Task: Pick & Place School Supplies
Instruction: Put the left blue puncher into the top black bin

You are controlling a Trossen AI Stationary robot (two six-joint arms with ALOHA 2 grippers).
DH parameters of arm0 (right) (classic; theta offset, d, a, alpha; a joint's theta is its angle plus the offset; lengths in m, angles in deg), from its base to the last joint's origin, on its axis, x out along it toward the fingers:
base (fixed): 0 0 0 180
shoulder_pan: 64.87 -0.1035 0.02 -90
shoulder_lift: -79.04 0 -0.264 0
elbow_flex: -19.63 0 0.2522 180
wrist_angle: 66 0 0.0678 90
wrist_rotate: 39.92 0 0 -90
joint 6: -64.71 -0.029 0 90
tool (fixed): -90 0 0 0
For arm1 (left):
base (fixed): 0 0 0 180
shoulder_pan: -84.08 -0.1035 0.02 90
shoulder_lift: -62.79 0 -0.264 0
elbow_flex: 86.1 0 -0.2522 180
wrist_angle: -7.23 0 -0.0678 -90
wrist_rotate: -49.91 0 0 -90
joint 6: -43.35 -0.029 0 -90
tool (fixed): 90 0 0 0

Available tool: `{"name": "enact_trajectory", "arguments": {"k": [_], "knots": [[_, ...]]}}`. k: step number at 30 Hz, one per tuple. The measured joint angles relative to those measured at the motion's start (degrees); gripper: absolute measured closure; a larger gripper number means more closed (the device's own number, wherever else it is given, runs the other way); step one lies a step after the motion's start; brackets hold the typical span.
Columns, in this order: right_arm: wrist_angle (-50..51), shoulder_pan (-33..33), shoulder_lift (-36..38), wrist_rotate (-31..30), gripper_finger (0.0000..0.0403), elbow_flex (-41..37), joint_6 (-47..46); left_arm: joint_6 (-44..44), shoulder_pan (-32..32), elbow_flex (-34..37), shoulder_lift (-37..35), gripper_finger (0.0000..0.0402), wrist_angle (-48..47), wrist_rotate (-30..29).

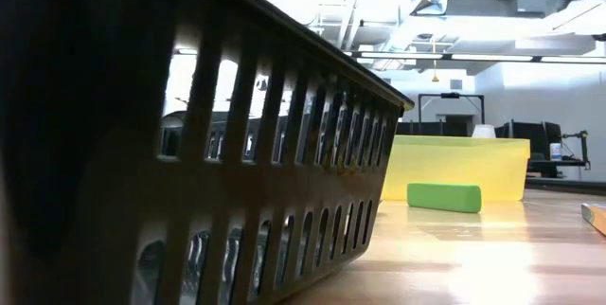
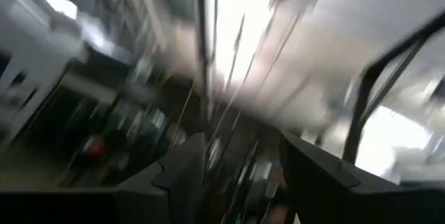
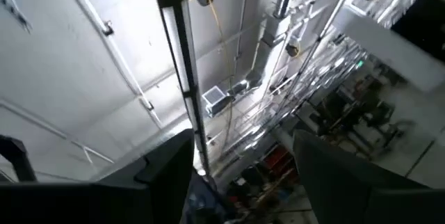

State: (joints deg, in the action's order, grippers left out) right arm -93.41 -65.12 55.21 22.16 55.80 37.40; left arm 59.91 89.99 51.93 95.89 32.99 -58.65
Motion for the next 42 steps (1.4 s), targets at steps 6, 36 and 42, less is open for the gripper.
{"name": "enact_trajectory", "arguments": {"k": [6,36,42], "knots": [[0.8,0.0,-14.8,-0.1,0.0168,17.2,18.5,1.7,-2.3,-15.9,8.3,0.0227,-36.3,0.0],[52.4,5.7,-32.3,-4.7,0.0168,58.2,26.1,3.8,-15.9,-25.4,42.4,0.0213,-78.4,25.3],[52.9,5.6,-32.5,-3.4,0.0168,58.1,26.2,9.1,-16.7,-25.4,46.3,0.0202,-77.5,28.0]]}}
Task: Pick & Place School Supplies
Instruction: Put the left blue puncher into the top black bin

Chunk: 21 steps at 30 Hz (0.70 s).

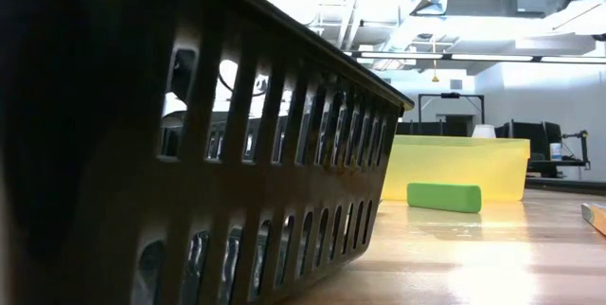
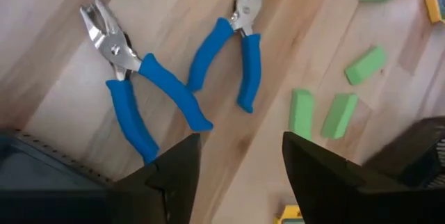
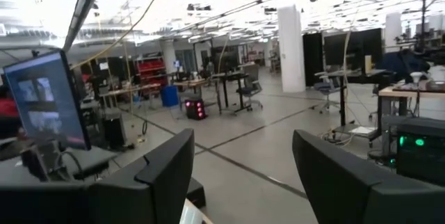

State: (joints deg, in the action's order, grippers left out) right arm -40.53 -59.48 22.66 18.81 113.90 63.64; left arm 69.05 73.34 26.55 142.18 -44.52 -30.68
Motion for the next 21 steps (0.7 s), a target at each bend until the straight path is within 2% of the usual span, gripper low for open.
{"name": "enact_trajectory", "arguments": {"k": [8,21], "knots": [[-0.4,0.0,0.1,1.0,0.0168,0.0,0.0,2.9,-1.0,0.0,3.2,0.0209,3.8,0.0],[-1.5,0.0,0.1,3.6,0.0168,0.0,0.0,3.9,-2.9,0.0,9.0,0.0212,4.2,-0.1]]}}
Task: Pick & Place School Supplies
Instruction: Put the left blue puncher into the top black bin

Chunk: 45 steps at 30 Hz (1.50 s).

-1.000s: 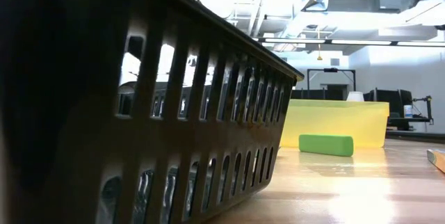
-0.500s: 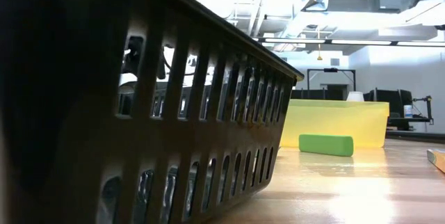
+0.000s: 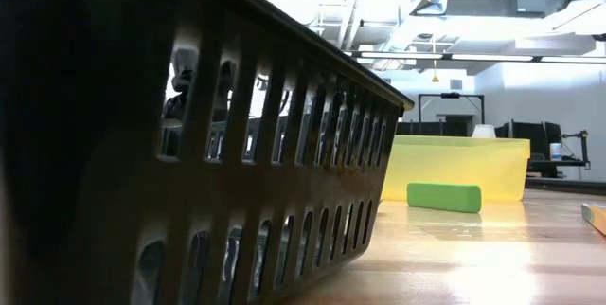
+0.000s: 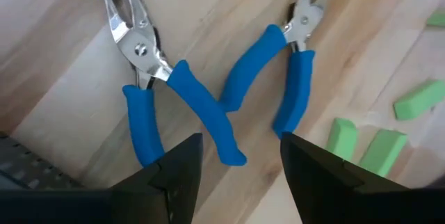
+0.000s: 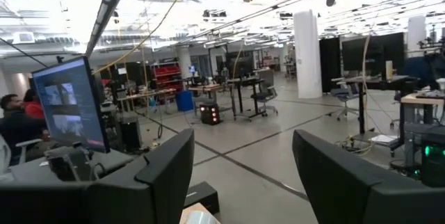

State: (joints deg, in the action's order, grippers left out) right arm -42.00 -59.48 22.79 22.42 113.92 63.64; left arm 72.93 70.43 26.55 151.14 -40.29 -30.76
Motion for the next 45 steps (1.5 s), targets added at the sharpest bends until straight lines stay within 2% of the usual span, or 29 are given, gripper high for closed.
{"name": "enact_trajectory", "arguments": {"k": [13,18,30,35,42,45], "knots": [[-1.9,0.0,0.0,0.9,0.0168,0.0,-0.5,4.0,0.0,0.0,4.4,0.0210,1.3,1.2],[-3.6,0.0,0.0,3.4,0.0168,0.0,-0.5,4.2,0.0,0.0,5.3,0.0215,2.0,1.2],[-3.6,0.0,0.0,3.7,0.0168,0.0,-0.4,5.6,0.0,0.2,8.2,0.0222,4.2,1.7],[-3.6,0.0,0.0,3.7,0.0168,0.0,-0.5,5.5,0.0,1.0,8.2,0.0266,4.2,1.7],[-3.9,0.0,0.0,3.7,0.0168,0.0,-0.4,5.5,0.0,1.3,8.2,0.0375,4.2,1.7],[-4.5,0.0,0.0,3.7,0.0168,0.0,-0.4,5.4,-0.3,1.3,8.1,0.0375,4.4,2.2]]}}
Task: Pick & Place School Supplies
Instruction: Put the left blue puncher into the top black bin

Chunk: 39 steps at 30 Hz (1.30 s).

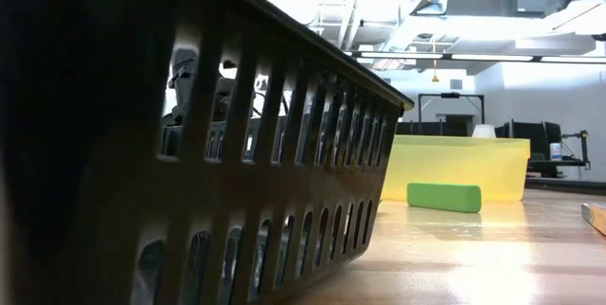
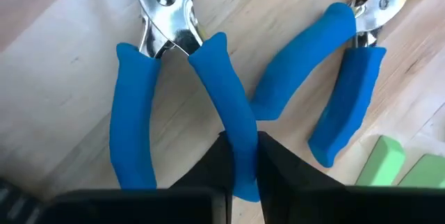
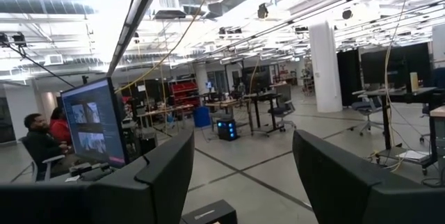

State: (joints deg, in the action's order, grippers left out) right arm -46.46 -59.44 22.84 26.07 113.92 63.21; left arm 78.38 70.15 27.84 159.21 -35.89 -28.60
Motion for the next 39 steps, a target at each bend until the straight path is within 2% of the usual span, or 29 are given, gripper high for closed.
{"name": "enact_trajectory", "arguments": {"k": [7,15,21,28,39], "knots": [[-1.7,0.0,0.0,0.0,0.0168,0.0,0.6,0.4,0.0,0.0,-4.5,0.0375,5.0,3.5],[-1.7,0.0,0.0,0.0,0.0168,0.0,0.6,3.6,-1.8,0.0,-16.5,0.0375,6.8,-0.3],[-2.0,0.0,0.0,0.0,0.0168,0.0,2.0,7.1,-2.4,0.0,-25.2,0.0375,-6.3,-3.5],[-2.0,0.0,0.0,0.0,0.0168,0.0,2.1,8.4,-2.0,0.0,-29.8,0.0375,-22.4,-5.7],[-1.9,0.0,0.0,0.0,0.0168,0.0,2.1,11.5,0.1,0.5,-31.5,0.0375,-26.5,-4.0]]}}
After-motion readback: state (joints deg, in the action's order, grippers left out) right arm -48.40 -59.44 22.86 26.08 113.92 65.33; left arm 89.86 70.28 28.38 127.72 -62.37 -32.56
